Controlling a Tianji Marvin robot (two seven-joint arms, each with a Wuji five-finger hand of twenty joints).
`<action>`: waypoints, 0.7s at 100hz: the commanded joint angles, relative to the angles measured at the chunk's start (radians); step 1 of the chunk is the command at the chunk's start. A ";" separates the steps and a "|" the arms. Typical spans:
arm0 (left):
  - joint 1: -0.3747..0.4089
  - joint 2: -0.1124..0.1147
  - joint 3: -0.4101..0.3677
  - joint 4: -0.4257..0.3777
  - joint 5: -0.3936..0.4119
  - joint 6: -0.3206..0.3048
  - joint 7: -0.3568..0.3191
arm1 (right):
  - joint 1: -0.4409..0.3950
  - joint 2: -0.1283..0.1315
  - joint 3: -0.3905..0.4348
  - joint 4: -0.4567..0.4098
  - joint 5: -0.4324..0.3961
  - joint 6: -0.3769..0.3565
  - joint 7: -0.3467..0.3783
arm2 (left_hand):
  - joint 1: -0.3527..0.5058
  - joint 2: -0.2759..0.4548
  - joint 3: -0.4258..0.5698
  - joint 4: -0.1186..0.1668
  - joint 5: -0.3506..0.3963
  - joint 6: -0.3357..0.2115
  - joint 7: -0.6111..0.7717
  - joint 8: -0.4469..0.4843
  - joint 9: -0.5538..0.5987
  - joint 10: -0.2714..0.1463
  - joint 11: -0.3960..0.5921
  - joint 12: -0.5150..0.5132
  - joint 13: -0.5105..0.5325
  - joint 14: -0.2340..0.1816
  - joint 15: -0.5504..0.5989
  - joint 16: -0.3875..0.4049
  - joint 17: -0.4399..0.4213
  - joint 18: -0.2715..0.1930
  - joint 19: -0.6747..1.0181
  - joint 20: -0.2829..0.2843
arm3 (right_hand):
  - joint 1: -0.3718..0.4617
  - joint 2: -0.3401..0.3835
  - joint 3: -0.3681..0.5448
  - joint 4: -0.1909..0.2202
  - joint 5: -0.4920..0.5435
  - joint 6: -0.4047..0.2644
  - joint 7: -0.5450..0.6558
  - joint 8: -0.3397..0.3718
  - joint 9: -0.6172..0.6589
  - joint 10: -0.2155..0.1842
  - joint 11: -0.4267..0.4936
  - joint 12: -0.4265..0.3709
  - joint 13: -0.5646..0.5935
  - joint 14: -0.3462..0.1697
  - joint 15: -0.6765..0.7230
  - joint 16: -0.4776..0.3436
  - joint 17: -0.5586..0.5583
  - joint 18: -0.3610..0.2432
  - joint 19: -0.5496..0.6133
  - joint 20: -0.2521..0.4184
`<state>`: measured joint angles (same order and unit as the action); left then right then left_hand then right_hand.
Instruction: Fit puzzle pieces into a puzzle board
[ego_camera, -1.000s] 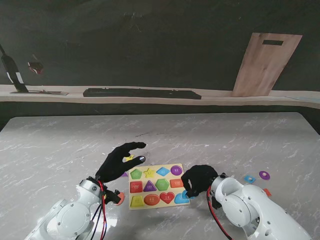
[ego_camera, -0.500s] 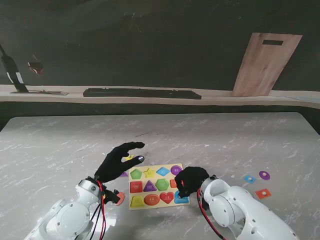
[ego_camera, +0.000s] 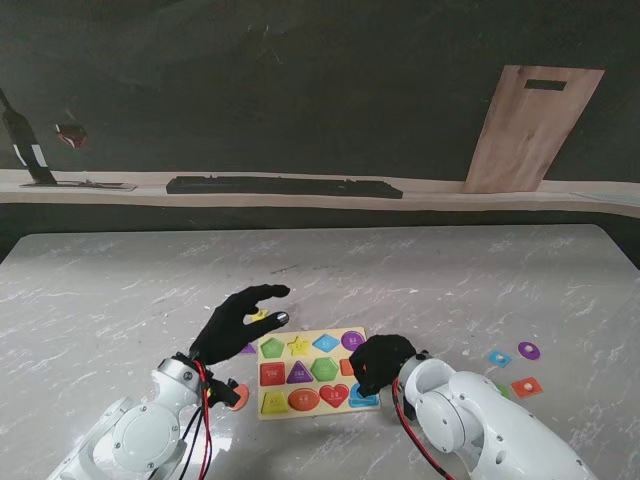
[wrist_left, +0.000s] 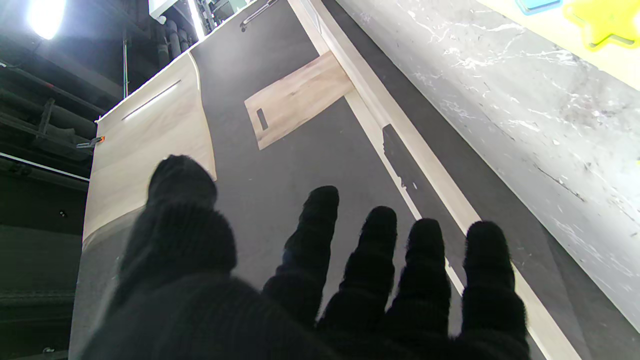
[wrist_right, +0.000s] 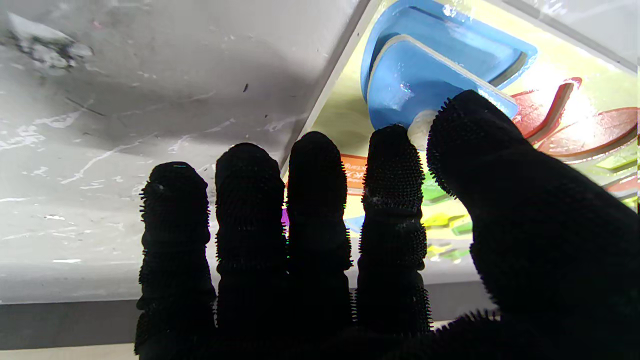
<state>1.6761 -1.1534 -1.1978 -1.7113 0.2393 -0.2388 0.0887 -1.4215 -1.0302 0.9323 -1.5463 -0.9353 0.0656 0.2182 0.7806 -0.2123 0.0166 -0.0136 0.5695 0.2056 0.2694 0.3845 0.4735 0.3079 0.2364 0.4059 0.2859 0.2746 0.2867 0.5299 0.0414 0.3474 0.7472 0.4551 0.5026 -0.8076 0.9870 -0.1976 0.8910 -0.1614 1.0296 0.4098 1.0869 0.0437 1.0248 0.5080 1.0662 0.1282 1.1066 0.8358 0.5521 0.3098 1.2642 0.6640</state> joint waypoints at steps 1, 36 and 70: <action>-0.001 0.000 0.003 0.001 -0.005 -0.001 -0.003 | -0.002 -0.001 -0.007 0.003 -0.006 -0.004 0.008 | 0.010 0.027 -0.026 -0.010 0.016 -0.029 -0.015 -0.004 0.006 -0.024 -0.022 -0.003 0.031 -0.023 -0.026 0.006 -0.006 0.003 -0.013 0.018 | 0.037 0.019 0.099 0.037 0.052 -0.072 0.061 0.019 0.014 0.027 0.030 0.006 0.011 0.009 0.025 0.005 -0.006 0.035 0.035 0.026; -0.004 0.000 0.004 0.005 -0.007 0.000 -0.004 | -0.003 0.002 -0.016 0.004 -0.017 0.005 0.021 | 0.010 0.026 -0.026 -0.010 0.018 -0.029 -0.015 -0.003 0.008 -0.022 -0.021 -0.002 0.032 -0.022 -0.026 0.007 -0.006 0.005 -0.013 0.020 | 0.038 0.016 0.100 0.039 0.052 -0.072 0.062 0.018 0.016 0.026 0.031 0.005 0.010 0.011 0.026 0.003 -0.009 0.034 0.036 0.025; -0.003 0.000 0.004 0.005 -0.008 0.001 -0.006 | -0.004 0.004 -0.024 0.006 -0.032 -0.004 0.021 | 0.008 0.026 -0.026 -0.010 0.019 -0.031 -0.014 -0.003 0.009 -0.026 -0.020 -0.001 0.033 -0.024 -0.025 0.008 -0.005 0.004 -0.011 0.020 | 0.034 0.017 0.098 0.039 0.052 -0.073 0.062 0.017 0.016 0.024 0.032 0.005 0.010 0.011 0.027 0.002 -0.009 0.034 0.038 0.025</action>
<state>1.6709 -1.1534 -1.1963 -1.7054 0.2363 -0.2384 0.0852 -1.4159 -1.0287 0.9180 -1.5442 -0.9612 0.0658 0.2344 0.7806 -0.2123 0.0166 -0.0136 0.5695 0.2056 0.2692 0.3844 0.4736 0.3079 0.2363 0.4059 0.2860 0.2746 0.2864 0.5299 0.0414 0.3474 0.7452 0.4551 0.5023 -0.8098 0.9884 -0.1979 0.8910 -0.1596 1.0612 0.4294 1.0869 0.0437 1.0248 0.5080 1.0662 0.1282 1.1066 0.8359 0.5512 0.3099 1.2643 0.6640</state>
